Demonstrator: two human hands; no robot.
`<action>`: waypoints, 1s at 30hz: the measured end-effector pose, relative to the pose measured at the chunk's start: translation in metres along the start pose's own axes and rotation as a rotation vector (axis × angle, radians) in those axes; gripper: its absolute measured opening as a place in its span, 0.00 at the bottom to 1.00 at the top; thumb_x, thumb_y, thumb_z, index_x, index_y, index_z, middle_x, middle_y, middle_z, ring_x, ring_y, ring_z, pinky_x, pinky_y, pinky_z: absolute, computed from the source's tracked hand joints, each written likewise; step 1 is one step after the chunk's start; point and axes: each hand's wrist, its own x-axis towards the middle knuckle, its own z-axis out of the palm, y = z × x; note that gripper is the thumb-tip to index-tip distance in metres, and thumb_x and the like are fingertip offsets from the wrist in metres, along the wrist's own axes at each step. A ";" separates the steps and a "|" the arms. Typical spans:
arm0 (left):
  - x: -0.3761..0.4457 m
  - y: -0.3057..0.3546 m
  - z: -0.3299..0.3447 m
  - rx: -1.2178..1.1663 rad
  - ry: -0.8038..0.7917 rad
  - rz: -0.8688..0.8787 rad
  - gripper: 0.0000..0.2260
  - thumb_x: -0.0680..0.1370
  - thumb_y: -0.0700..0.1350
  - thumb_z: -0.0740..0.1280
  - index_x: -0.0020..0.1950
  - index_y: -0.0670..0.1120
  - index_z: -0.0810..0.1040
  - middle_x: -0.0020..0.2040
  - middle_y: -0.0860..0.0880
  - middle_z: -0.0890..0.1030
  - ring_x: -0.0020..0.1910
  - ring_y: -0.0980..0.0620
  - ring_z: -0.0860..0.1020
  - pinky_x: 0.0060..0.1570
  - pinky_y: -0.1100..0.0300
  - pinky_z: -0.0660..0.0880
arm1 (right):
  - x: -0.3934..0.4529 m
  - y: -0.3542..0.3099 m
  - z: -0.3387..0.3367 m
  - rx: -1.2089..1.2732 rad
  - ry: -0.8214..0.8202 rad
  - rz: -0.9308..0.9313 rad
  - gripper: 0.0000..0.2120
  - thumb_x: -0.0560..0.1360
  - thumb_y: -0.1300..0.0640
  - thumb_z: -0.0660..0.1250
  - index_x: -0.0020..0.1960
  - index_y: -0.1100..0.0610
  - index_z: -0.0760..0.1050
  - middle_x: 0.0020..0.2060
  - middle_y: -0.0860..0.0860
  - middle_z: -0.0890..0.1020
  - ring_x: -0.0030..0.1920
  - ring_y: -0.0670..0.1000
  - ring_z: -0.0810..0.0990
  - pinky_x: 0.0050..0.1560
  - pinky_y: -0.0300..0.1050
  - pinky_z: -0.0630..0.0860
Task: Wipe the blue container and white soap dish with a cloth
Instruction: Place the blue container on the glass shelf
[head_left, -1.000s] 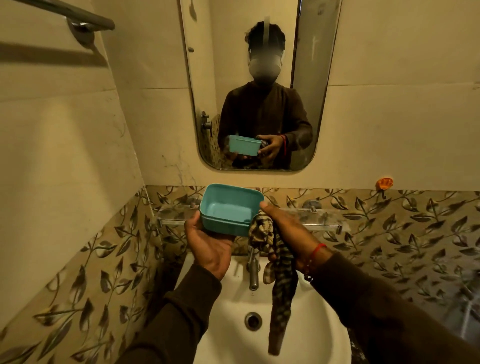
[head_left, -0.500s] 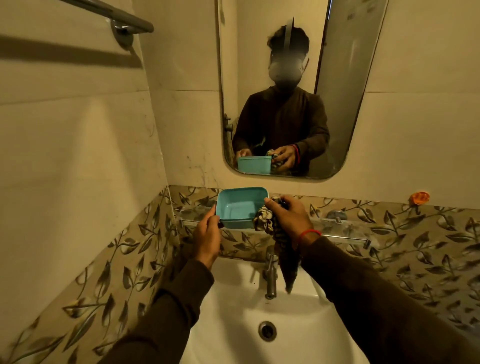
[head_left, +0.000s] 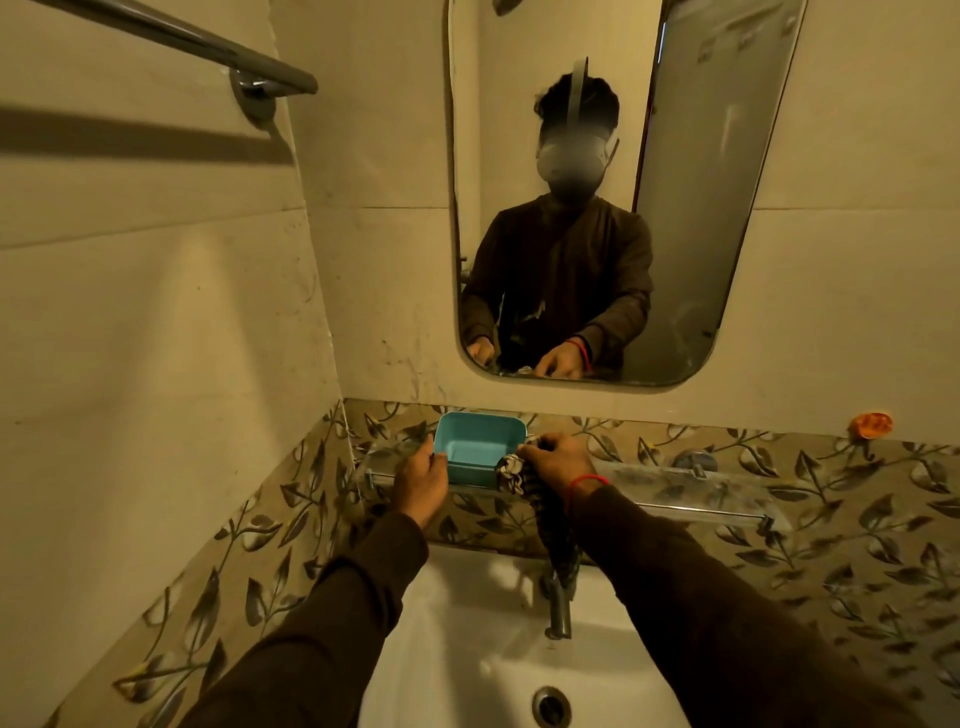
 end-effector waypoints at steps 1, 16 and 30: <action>0.002 0.000 0.001 0.006 -0.004 -0.003 0.17 0.87 0.43 0.56 0.75 0.42 0.71 0.66 0.36 0.79 0.63 0.39 0.78 0.65 0.45 0.75 | 0.002 -0.001 0.001 -0.012 0.004 -0.001 0.08 0.75 0.56 0.70 0.50 0.58 0.77 0.35 0.53 0.81 0.32 0.48 0.80 0.27 0.38 0.76; -0.006 -0.006 0.010 0.009 0.361 0.189 0.21 0.85 0.43 0.61 0.79 0.42 0.67 0.78 0.37 0.65 0.76 0.38 0.65 0.72 0.44 0.67 | 0.007 0.008 -0.041 0.161 0.152 -0.201 0.10 0.80 0.56 0.62 0.50 0.62 0.77 0.47 0.62 0.82 0.50 0.61 0.80 0.54 0.58 0.78; -0.099 -0.027 0.178 -0.175 -0.258 0.177 0.12 0.86 0.46 0.60 0.49 0.42 0.78 0.37 0.46 0.77 0.37 0.49 0.76 0.39 0.52 0.75 | -0.081 0.074 -0.177 0.975 -0.047 -0.039 0.16 0.76 0.48 0.63 0.46 0.59 0.84 0.36 0.54 0.85 0.36 0.52 0.84 0.36 0.43 0.81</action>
